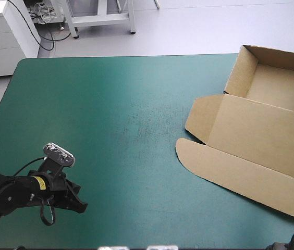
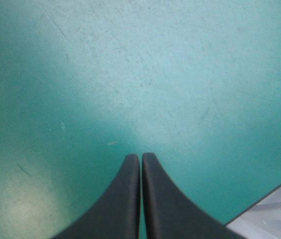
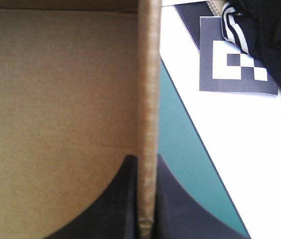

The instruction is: Fold the box

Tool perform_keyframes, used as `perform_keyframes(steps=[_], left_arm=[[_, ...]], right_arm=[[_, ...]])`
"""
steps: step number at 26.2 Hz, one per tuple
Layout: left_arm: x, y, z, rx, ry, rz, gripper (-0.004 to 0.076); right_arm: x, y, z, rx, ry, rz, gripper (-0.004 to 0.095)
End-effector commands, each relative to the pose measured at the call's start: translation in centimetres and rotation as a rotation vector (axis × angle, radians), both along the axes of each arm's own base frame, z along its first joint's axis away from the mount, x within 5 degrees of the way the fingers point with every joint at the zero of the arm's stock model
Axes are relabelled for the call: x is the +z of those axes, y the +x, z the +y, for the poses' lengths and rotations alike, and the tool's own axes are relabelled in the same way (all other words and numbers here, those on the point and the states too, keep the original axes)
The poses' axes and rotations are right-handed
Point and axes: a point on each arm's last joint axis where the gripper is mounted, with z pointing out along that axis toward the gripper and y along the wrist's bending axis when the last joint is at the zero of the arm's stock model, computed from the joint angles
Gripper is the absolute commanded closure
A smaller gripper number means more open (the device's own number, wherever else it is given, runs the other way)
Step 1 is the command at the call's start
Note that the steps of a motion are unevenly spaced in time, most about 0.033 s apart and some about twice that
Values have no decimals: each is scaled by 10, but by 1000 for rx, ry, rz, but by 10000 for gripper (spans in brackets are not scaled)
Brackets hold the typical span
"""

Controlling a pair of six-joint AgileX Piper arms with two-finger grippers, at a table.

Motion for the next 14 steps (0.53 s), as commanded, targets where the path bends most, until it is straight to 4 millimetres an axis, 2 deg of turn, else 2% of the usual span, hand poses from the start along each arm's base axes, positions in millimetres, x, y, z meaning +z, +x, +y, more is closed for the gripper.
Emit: perform_keyframes(steps=[1, 2, 3, 6, 7, 10, 12, 14], left_arm=[[10, 1, -2, 10, -46, -47, 732], [10, 1, -2, 10, -45, -46, 732], [9, 1, -2, 9, -44, -43, 732], [9, 1, -2, 9, -43, -42, 732], [9, 1, -2, 9, -43, -42, 732], [9, 1, -2, 9, -43, -42, 732], [10, 1, -2, 10, -42, -48, 732], [10, 2, -2, 12, -42, -56, 732]], right_arm=[[27, -6, -6, -27, -35, -108, 881], [26, -6, -7, -27, -34, -107, 838], [23, -5, -7, -27, -28, -104, 711], [22, -4, -7, -25, -31, -103, 484], [22, -4, -7, -25, -31, -103, 362], [22, -3, -7, -26, -17, -113, 114], [25, -5, -5, -27, -3, -124, 12], [29, -7, -3, -24, -5, -125, -9]])
